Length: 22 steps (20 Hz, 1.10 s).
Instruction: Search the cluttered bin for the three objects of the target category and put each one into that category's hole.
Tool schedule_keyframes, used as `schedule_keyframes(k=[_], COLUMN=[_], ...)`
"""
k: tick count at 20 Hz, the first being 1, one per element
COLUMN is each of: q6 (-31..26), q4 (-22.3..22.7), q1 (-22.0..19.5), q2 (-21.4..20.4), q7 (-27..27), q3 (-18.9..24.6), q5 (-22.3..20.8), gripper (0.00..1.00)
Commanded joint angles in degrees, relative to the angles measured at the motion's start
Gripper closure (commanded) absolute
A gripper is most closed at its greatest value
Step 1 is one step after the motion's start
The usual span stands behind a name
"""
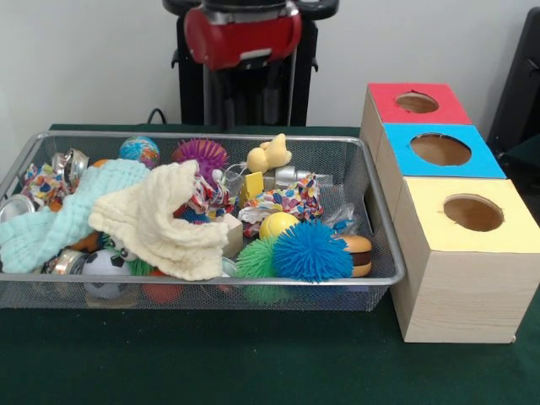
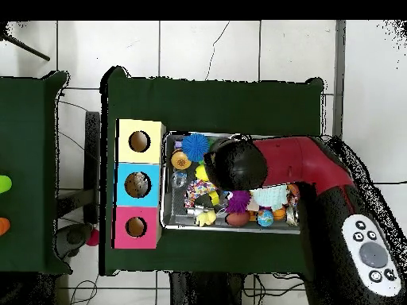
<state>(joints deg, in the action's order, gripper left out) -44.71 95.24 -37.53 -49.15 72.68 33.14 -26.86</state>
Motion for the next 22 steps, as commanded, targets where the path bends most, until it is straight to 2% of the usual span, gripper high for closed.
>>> schedule_keyframes(k=[1, 3, 7, 10, 13, 16, 18, 22], q6=[-4.0, -2.2, -0.2, 4.0, 6.8, 9.4, 10.2, 11.1], q4=[6.4, 7.0, 6.9, 7.1, 6.4, 6.3, 7.0, 7.1], q1=[3.6, 5.2, 9.7, 14.0, 17.2, 19.1, 18.9, 18.4], q2=[-3.3, -2.7, -1.6, -1.0, 0.7, 2.7, 3.3, 4.7], q7=[15.0, 16.3, 18.1, 22.3, 24.1, 23.2, 21.5, 16.9], q3=[-5.7, -7.6, -12.3, -16.4, -20.1, -22.4, -22.7, -23.3], q5=[5.6, 5.3, 2.1, 0.2, -1.8, -2.9, -2.3, -4.0], gripper=[0.00, 0.00, 0.00, 0.00, 0.00, 0.00, 0.00, 0.00])
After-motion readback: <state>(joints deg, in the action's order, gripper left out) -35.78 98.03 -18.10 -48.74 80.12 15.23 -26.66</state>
